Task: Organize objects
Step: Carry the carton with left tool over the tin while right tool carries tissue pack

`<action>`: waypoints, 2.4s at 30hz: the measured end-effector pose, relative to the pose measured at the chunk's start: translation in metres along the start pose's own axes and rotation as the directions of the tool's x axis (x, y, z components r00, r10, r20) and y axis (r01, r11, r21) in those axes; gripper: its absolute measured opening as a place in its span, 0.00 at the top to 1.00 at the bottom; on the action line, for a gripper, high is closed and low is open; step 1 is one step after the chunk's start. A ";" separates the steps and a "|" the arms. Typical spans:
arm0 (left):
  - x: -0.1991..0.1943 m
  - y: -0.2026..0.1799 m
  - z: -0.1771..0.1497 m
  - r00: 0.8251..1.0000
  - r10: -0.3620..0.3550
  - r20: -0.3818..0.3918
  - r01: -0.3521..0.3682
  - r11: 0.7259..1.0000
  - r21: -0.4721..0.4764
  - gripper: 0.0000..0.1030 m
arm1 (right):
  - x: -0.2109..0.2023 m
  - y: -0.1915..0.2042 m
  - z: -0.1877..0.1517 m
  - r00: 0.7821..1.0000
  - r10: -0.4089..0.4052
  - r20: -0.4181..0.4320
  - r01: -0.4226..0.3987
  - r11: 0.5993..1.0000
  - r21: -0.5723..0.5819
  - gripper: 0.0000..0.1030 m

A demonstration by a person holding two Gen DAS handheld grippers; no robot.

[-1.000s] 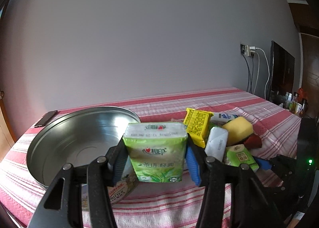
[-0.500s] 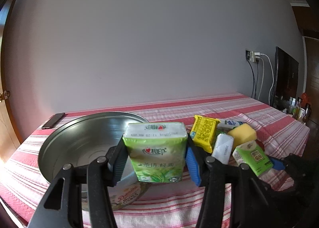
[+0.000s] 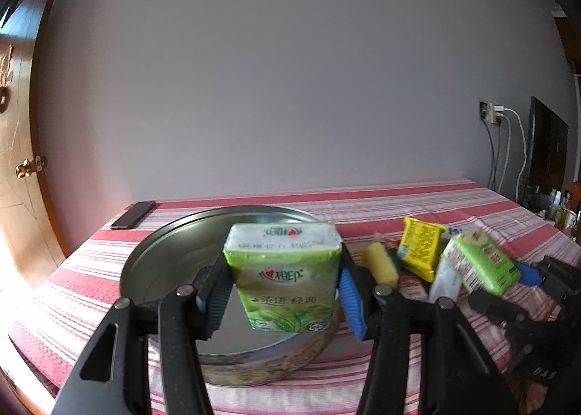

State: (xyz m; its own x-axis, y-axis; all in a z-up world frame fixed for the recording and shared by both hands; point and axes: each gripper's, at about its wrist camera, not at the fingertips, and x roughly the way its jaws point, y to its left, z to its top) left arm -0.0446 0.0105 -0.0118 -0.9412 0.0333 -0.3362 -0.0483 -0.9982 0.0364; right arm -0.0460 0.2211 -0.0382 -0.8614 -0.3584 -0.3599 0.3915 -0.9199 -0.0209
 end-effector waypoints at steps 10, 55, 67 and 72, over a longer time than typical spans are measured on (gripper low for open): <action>0.012 0.032 0.001 0.997 0.069 -0.025 -0.069 0.997 -0.019 0.49 | 0.030 0.024 0.039 0.997 0.083 0.009 -0.082 0.995 -0.057 0.45; 0.111 0.103 0.024 0.951 0.144 -0.273 -0.142 0.989 0.025 0.49 | 0.205 0.070 0.105 0.965 0.148 -0.215 -0.165 0.984 -0.065 0.45; 0.131 0.106 0.030 0.925 0.119 -0.360 -0.120 0.993 0.019 0.49 | 0.230 0.076 0.107 0.948 0.155 -0.277 -0.182 0.981 -0.073 0.45; 0.138 0.104 0.031 0.915 0.122 -0.385 -0.128 0.992 0.012 0.49 | 0.241 0.075 0.109 0.939 0.157 -0.305 -0.181 0.982 -0.052 0.45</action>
State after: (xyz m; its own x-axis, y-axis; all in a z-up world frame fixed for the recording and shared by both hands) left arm -0.1898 -0.0871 -0.0255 -0.7378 -0.1112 -0.6658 0.0680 -0.9936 0.0906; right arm -0.2593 0.0487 -0.0247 -0.6491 -0.4323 -0.6260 0.5570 -0.8305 -0.0039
